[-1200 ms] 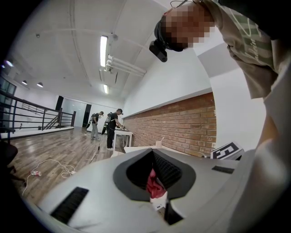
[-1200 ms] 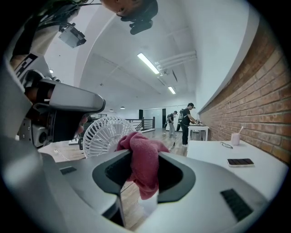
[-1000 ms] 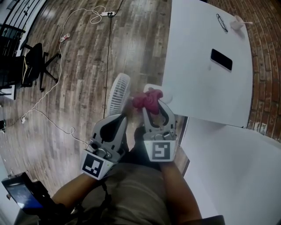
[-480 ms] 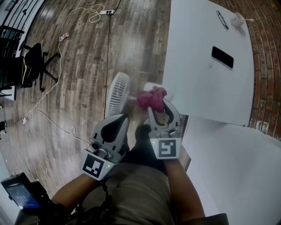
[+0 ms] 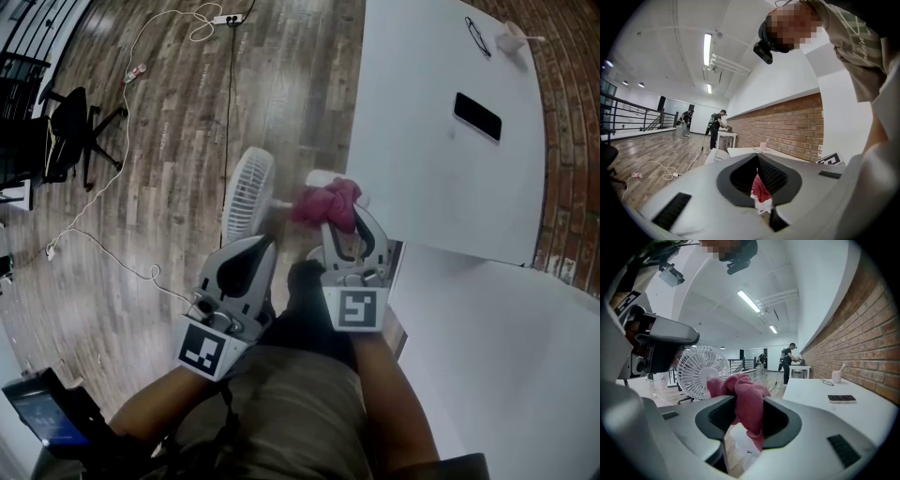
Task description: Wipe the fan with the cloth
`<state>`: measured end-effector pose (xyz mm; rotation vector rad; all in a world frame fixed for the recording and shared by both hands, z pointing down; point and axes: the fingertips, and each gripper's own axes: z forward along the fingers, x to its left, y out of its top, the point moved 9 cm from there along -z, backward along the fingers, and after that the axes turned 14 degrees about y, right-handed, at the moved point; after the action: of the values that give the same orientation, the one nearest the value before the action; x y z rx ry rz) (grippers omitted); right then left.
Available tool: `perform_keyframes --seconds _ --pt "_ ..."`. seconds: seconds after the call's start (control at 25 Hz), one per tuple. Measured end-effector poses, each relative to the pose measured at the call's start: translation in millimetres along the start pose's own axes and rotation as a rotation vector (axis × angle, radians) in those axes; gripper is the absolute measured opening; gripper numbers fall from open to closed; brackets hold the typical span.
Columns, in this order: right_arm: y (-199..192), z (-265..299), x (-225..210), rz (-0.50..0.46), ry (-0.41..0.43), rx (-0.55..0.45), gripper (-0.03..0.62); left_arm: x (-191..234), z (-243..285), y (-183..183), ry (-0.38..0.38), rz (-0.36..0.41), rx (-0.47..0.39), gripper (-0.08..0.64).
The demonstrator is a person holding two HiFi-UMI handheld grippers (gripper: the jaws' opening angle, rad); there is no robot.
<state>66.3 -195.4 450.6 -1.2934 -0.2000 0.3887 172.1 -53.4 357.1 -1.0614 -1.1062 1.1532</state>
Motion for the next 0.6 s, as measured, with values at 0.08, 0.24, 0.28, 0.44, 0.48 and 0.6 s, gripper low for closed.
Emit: perform_keyframes --seconds 0.08,0.24,0.28,0.44,0.48,0.6 --pt "-3.6 0.2 -0.6 0.005 -0.018 0.003 0.172 -2.5 2.5 -2.8 0.000 -0.004 0.004 0.002" --pt "-10.8 -0.2 -2.3 0.001 -0.035 0.007 0.172 -11.2 7.9 -9.7 -0.013 -0.012 0.010 0.002" --pt "-12.6 0.0 -2.2 0.005 -0.038 0.006 0.172 -13.1 9.9 -12.4 -0.017 -0.009 0.012 0.002" --pt "-16.4 4.5 -0.2 0.007 -0.045 -0.010 0.172 -15.3 19.9 -19.7 -0.008 -0.004 0.028 0.002" --pt "-17.1 4.9 0.2 0.007 -0.047 -0.013 0.172 -15.8 21.5 -21.0 -0.003 -0.002 0.036 0.002" --pt "-20.6 4.6 -0.8 0.024 -0.064 -0.013 0.172 -17.3 25.8 -24.7 0.006 0.007 0.061 0.002"
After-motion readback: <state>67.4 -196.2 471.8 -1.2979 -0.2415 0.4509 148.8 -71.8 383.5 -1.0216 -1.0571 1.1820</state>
